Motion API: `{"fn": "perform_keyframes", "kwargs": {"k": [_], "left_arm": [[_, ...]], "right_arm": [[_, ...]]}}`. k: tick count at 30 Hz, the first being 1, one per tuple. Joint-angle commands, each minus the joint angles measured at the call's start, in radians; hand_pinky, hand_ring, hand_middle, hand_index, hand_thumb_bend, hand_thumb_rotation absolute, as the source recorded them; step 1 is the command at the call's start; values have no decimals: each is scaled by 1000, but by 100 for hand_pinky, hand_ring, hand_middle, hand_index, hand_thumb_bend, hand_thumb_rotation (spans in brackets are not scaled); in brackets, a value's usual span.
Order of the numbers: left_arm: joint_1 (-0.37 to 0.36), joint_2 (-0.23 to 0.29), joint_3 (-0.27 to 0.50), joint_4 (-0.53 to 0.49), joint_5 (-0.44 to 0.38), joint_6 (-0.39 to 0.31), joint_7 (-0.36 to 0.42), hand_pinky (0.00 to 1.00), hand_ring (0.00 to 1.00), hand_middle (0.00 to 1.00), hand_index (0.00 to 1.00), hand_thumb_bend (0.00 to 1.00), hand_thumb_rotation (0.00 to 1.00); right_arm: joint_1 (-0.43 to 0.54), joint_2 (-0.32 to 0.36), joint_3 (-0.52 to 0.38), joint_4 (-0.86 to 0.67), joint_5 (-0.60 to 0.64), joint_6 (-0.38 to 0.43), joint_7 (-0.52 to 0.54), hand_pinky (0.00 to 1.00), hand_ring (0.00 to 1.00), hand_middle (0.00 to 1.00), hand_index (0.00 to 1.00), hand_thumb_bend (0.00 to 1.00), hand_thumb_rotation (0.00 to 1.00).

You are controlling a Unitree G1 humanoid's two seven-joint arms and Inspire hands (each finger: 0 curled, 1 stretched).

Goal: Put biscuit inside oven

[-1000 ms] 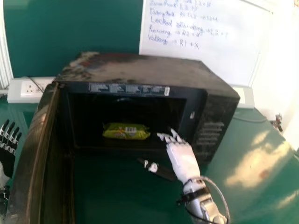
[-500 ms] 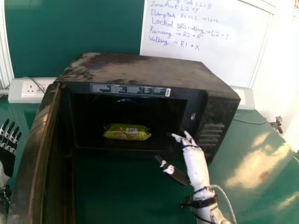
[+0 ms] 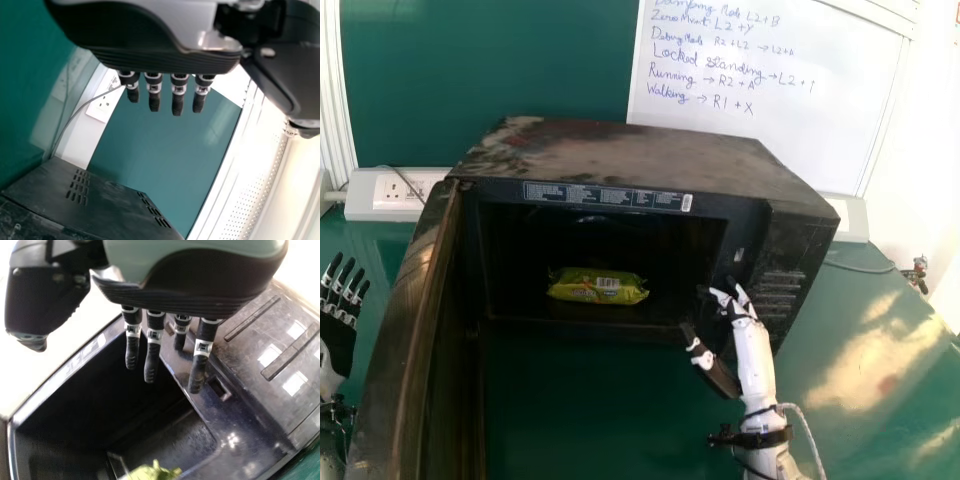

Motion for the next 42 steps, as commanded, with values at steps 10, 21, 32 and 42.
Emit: {"fn": "perform_keyframes", "kwargs": {"k": [10, 21, 32, 42], "left_arm": [[50, -43, -7, 30, 8, 0, 9, 94, 76, 82, 96, 0, 0], [47, -46, -6, 31, 4, 1, 2, 95, 76, 81, 96, 0, 0], [43, -41, -1, 45, 1, -5, -7, 89, 74, 80, 95, 0, 0], [55, -44, -4, 23, 1, 1, 3, 89, 75, 81, 96, 0, 0]], "right_arm": [[-14, 99, -152, 267, 249, -105, 71, 57, 62, 66, 75, 75, 72], [-35, 114, -208, 320, 291, -107, 69, 45, 52, 60, 73, 68, 86], [-7, 108, -227, 290, 335, -80, 154, 46, 52, 61, 73, 59, 88], [-11, 154, -321, 292, 521, -40, 355, 40, 49, 59, 70, 50, 86]]}}
